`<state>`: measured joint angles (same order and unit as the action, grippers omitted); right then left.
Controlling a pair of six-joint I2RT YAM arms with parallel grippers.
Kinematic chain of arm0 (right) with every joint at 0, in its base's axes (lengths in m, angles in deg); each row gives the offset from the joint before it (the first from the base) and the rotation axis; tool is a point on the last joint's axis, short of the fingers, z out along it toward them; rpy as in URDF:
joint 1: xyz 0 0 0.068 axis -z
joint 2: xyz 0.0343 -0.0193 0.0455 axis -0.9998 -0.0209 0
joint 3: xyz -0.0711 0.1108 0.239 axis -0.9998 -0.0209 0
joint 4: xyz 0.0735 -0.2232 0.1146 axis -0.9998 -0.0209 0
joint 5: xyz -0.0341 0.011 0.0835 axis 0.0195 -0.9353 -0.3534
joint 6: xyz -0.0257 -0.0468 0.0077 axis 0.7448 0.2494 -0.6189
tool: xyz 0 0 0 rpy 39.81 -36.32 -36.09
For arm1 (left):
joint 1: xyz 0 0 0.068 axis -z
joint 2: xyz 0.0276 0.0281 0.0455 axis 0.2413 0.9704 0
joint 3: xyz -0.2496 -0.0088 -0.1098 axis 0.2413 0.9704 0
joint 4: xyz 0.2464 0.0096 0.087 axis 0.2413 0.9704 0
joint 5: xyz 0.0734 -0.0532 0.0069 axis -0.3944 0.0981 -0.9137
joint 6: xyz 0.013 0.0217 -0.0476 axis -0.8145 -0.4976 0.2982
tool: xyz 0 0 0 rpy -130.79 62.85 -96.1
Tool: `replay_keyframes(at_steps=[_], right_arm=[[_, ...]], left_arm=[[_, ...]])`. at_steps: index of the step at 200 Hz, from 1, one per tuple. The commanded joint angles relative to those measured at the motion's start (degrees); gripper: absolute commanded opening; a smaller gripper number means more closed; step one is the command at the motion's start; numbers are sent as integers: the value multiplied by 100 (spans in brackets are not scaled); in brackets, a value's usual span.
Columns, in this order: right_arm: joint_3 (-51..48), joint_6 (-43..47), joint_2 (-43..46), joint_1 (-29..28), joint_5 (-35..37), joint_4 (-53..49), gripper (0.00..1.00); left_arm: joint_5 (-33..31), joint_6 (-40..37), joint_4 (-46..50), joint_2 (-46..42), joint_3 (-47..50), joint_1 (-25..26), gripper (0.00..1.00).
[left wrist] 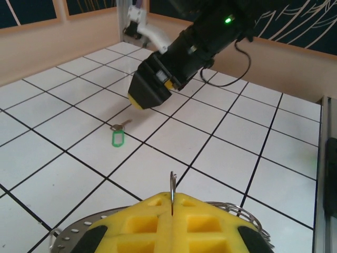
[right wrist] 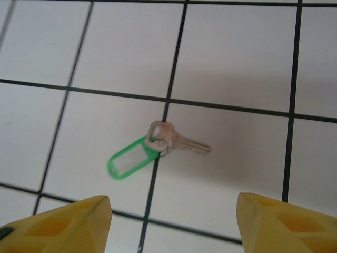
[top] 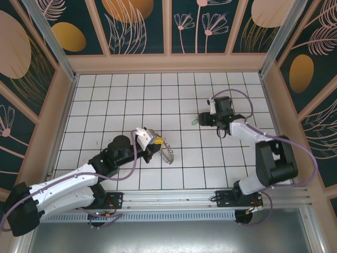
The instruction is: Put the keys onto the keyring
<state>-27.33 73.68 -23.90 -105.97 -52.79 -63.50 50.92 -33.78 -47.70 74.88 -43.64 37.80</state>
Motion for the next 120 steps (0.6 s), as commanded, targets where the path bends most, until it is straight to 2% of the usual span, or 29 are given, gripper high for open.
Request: replay_keyframes(at_steps=[1, 37, 59, 120], right_arm=[[528, 305, -497, 34, 133, -324, 63], [1189, 696, -1094, 32, 12, -838, 55], [1223, 829, -1214, 104, 31, -866, 51], [1202, 874, -1512, 183, -511, -608, 44]], left_arm=[[-38, -11, -173, -267, -72, -2, 0], [110, -105, -85, -399, -100, -2, 0], [126, -102, -99, -321, -107, -7, 0], [270, 74, -284, 30, -107, -1, 0]])
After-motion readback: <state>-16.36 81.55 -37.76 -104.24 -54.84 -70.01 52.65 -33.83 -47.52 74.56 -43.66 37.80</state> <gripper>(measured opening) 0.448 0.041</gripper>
